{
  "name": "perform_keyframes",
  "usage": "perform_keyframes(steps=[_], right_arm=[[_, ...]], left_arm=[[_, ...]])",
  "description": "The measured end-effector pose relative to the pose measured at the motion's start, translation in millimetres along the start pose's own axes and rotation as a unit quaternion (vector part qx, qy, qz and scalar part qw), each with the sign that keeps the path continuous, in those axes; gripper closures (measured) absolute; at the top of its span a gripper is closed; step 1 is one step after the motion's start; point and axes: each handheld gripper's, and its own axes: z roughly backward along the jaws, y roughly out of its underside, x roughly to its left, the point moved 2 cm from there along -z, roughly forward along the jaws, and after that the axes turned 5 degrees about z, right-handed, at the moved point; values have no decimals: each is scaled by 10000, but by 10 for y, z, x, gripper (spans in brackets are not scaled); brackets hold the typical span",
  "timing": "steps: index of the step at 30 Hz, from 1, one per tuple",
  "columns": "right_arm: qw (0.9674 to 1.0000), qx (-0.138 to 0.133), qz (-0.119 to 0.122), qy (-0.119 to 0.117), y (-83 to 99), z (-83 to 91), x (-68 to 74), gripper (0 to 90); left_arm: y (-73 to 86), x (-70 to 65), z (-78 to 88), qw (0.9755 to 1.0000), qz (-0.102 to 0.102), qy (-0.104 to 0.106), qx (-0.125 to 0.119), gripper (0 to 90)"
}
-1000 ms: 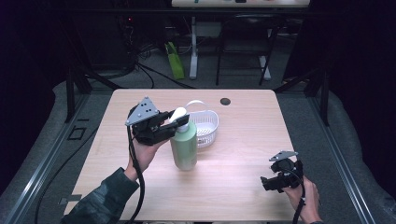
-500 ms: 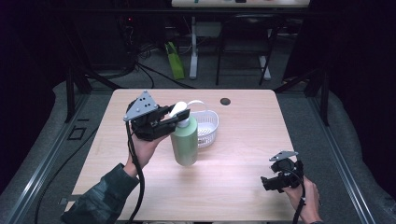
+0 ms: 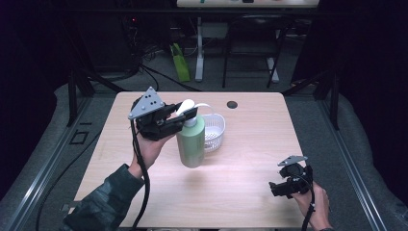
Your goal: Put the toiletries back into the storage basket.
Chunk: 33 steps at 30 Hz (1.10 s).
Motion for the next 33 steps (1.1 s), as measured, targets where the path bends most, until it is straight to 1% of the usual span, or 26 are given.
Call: perform_keyframes(steps=[8,15,20,21,23,33], right_arm=[[10000,4,3,-33,0,-6,3,33],[10000,2,17,-17,0,-4,-1,33],[10000,10,26,-23,0,-8,0,33],[10000,1,18,-29,-1,-5,1,33],[10000,9,21,-17,0,-6,-1,33],[10000,4,9,-2,1,-1,-2,33]], left_arm=[[-117,-9,-22,10000,-91,3,-23,671],[-191,-11,-33,9999,-120,-10,-63,671],[-254,-17,-43,9998,-178,-23,-83,671],[-280,-16,-59,9997,-243,-31,-56,670],[-303,-13,-76,9996,-282,-45,-32,670],[-389,-4,-142,9995,-288,-62,-105,670]])
